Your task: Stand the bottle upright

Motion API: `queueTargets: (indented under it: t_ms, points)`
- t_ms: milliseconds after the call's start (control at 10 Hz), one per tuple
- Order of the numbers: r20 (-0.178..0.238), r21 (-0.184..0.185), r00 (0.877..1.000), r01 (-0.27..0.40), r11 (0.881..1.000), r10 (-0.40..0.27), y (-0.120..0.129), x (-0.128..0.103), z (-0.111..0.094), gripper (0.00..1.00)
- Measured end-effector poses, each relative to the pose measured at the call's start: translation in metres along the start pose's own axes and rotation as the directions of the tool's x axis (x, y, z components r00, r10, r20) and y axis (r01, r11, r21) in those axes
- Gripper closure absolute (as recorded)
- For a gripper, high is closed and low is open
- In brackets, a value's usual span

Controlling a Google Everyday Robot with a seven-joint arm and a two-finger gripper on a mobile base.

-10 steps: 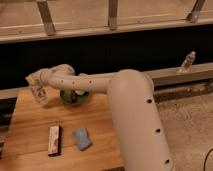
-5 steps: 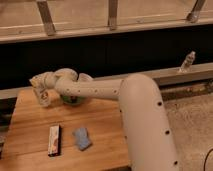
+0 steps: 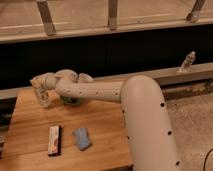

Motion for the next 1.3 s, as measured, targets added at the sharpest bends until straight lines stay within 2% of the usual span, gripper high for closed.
queueTargets:
  t_ms: [400, 500, 1300]
  points:
    - [0.000, -0.001, 1.000, 0.000, 1.000, 0.000, 0.0010, 0.0001, 0.0007, 0.25]
    - [0.000, -0.001, 1.000, 0.000, 1.000, 0.000, 0.0010, 0.0000, 0.0006, 0.20]
    - [0.000, -0.001, 1.000, 0.000, 1.000, 0.000, 0.0005, 0.0001, 0.0003, 0.20]
